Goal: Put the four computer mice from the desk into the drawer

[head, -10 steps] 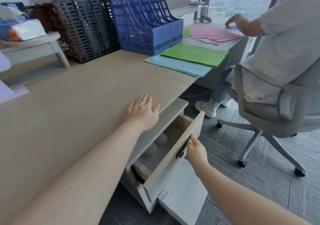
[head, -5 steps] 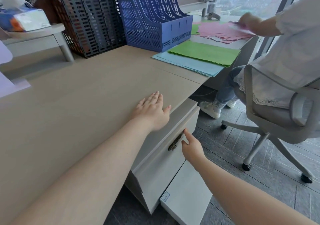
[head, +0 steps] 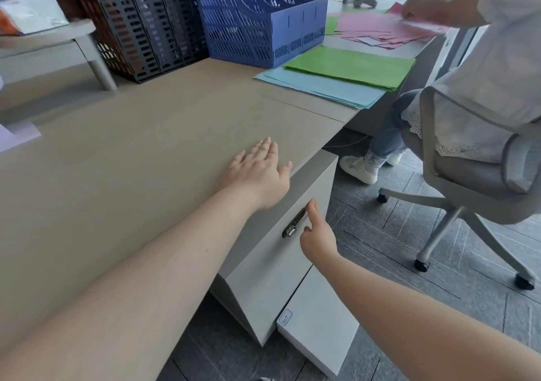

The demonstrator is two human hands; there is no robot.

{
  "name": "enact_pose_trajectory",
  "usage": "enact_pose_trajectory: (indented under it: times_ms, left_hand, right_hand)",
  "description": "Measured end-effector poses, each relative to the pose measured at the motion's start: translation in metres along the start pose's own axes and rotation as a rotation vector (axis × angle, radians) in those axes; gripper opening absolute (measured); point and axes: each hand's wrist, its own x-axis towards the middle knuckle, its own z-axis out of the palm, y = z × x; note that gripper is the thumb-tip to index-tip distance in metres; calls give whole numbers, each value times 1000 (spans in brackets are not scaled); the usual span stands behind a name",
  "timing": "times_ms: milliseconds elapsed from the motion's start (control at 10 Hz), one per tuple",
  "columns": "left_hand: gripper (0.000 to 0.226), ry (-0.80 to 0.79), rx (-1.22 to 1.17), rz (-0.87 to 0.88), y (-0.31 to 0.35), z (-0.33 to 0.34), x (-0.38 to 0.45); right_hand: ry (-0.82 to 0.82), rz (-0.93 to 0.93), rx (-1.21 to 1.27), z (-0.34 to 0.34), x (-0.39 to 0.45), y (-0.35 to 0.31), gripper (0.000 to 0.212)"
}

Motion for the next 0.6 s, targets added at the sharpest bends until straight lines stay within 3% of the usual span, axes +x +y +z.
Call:
enact_pose_trajectory:
  times_ms: [300,400,600]
  left_hand:
    - [60,6,-2,4,-1,0,0]
    - [60,-2,-7,1,1,-1,-1]
    - [60,29,-38,8,1,-1,-3]
  right_hand:
    - [-113,-46,-323,-11,4,3,83]
    - [-161,14,-379,-18,3,-3,74]
    - [-498,99,-680,-88,-19,-1,47]
